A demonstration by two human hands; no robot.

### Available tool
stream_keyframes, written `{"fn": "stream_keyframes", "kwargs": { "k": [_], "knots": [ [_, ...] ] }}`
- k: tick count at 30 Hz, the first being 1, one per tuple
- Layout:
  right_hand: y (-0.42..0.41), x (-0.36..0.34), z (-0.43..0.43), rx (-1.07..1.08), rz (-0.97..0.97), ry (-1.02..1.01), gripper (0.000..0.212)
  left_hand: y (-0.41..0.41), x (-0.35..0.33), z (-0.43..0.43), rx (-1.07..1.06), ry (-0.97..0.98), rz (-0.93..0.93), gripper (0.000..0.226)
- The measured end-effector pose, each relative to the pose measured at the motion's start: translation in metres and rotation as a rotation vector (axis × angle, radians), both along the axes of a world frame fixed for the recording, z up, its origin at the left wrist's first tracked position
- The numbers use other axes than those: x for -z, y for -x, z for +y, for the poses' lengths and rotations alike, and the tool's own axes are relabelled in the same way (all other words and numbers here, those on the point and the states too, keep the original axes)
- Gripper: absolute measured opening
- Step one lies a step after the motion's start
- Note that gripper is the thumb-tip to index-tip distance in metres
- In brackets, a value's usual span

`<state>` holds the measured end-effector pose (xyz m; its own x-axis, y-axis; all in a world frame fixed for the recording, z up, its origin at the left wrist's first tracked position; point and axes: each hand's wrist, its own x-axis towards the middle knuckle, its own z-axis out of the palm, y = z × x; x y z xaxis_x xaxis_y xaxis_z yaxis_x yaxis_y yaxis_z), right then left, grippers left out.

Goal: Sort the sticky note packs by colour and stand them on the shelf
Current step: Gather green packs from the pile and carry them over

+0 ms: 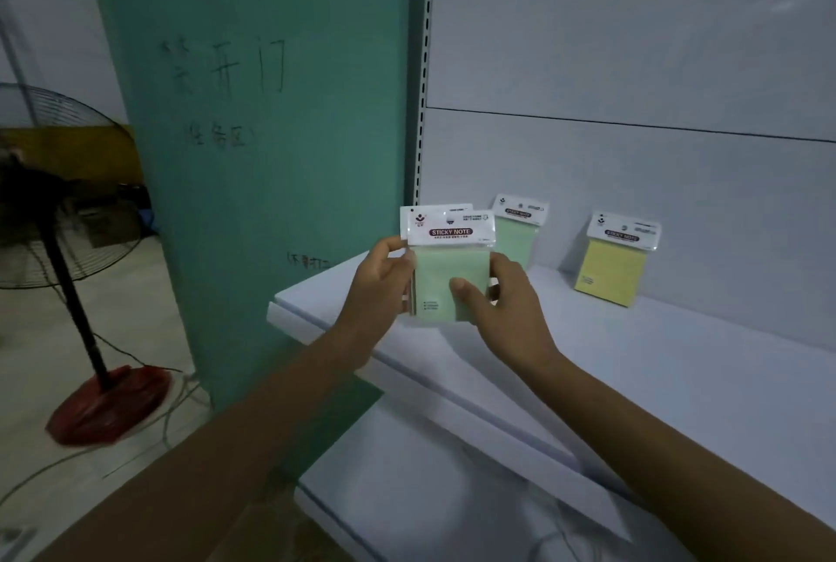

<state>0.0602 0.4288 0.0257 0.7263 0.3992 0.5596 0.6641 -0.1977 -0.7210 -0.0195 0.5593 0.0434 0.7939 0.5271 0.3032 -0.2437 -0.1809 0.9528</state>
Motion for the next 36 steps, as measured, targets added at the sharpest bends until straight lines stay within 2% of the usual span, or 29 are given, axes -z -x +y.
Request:
{"fn": "stream_keyframes", "kwargs": {
  "k": [2,6,10,15,20,23,26,28,31,33,36],
  "knots": [
    [-0.016,0.002,0.006,0.017,0.048,-0.018,0.04,-0.018,0.0,0.003,0.026,-0.015,0.013,0.018],
    [-0.047,0.006,0.014,0.042,0.189,-0.04,0.027,-0.057,0.005,0.015,0.091,-0.054,0.035,0.019],
    [-0.079,0.007,0.018,0.099,0.323,-0.088,0.024,-0.102,0.006,0.022,0.222,-0.055,0.071,0.023],
    [-0.114,0.01,0.024,0.316,0.343,-0.091,0.027,-0.169,0.003,0.033,0.344,-0.175,0.17,0.019],
    [-0.142,0.008,0.041,0.541,0.318,-0.039,0.032,-0.224,0.007,0.05,0.491,-0.306,0.169,0.031],
    [-0.145,0.017,0.052,0.649,0.265,-0.112,0.035,-0.241,0.024,0.061,0.428,-0.404,0.057,0.041],
    [-0.147,0.026,0.056,0.669,0.276,-0.197,0.053,-0.251,0.043,0.065,0.377,-0.355,0.062,0.062],
    [-0.148,0.026,0.056,0.628,0.303,-0.127,0.053,-0.257,0.047,0.064,0.396,-0.342,0.134,0.06],
    [-0.146,0.027,0.057,0.606,0.276,0.067,0.043,-0.258,0.049,0.059,0.469,-0.515,0.168,0.045],
    [-0.147,0.028,0.057,0.609,0.266,0.124,0.053,-0.257,0.051,0.057,0.463,-0.598,0.142,0.04],
    [-0.149,0.03,0.058,0.613,0.257,0.161,0.062,-0.255,0.047,0.055,0.476,-0.636,0.184,0.048]
  ]
}}
